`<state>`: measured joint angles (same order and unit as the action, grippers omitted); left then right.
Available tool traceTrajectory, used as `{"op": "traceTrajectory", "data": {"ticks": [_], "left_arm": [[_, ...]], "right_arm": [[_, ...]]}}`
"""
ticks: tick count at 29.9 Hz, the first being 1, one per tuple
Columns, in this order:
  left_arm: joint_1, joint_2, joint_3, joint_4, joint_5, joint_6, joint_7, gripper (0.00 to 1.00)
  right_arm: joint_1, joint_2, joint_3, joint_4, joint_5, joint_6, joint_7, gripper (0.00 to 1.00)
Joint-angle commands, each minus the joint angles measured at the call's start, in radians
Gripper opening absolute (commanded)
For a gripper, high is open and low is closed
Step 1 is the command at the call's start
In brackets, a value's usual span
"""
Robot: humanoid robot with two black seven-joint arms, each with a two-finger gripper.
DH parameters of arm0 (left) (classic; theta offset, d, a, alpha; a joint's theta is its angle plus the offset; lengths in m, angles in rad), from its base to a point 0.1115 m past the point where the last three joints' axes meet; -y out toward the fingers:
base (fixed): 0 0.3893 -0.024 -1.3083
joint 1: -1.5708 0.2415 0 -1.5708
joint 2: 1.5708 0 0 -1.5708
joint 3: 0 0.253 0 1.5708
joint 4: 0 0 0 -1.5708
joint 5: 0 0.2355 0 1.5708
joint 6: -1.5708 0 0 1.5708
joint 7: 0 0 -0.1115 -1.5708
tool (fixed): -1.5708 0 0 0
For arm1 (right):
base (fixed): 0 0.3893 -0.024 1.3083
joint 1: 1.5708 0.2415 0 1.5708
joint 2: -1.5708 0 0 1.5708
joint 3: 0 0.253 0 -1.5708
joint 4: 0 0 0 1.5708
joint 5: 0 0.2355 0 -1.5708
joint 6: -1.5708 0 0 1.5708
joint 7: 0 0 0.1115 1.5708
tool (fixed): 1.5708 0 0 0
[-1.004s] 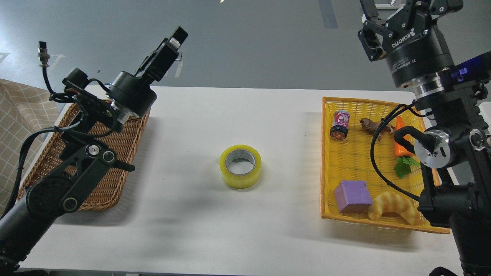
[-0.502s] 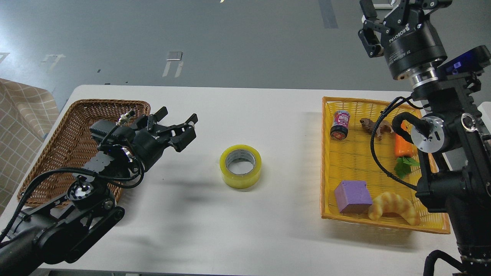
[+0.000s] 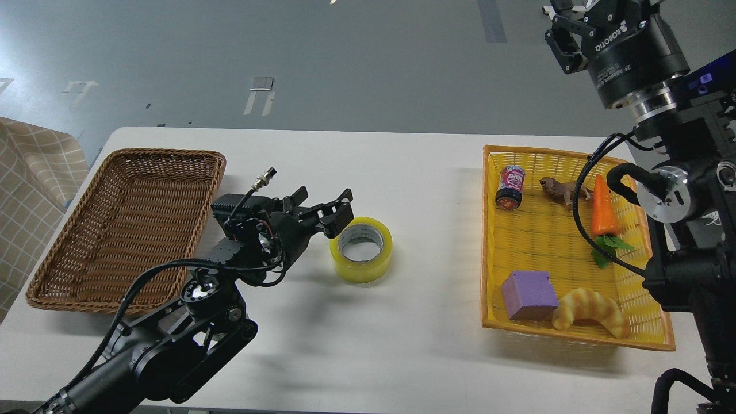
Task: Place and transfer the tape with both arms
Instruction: 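Reach the left gripper toward the tape roll on the table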
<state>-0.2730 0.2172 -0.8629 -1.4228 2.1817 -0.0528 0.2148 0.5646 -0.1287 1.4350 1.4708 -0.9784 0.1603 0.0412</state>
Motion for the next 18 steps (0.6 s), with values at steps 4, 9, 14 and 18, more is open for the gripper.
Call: {"op": "traceTrajectory", "data": {"ticks": [4, 9, 14, 18], "left_arm": [[-0.006, -0.018, 0.007, 0.036, 0.000, -0.015, 0.066, 0.98], [0.001, -0.005, 0.024, 0.048, 0.000, -0.016, 0.109, 0.98], [-0.006, -0.005, 0.060, 0.051, 0.000, -0.016, 0.109, 0.98], [-0.006, -0.010, 0.080, 0.065, 0.000, -0.018, 0.107, 0.98]], "right_arm": [[0.001, -0.031, 0.010, -0.003, 0.000, -0.001, 0.000, 1.00], [0.000, -0.042, 0.010, -0.001, 0.000, -0.001, 0.000, 1.00], [0.001, -0.048, 0.010, -0.007, -0.002, -0.001, 0.000, 1.00], [0.006, -0.048, 0.010, -0.009, -0.002, -0.001, 0.002, 1.00]]}}
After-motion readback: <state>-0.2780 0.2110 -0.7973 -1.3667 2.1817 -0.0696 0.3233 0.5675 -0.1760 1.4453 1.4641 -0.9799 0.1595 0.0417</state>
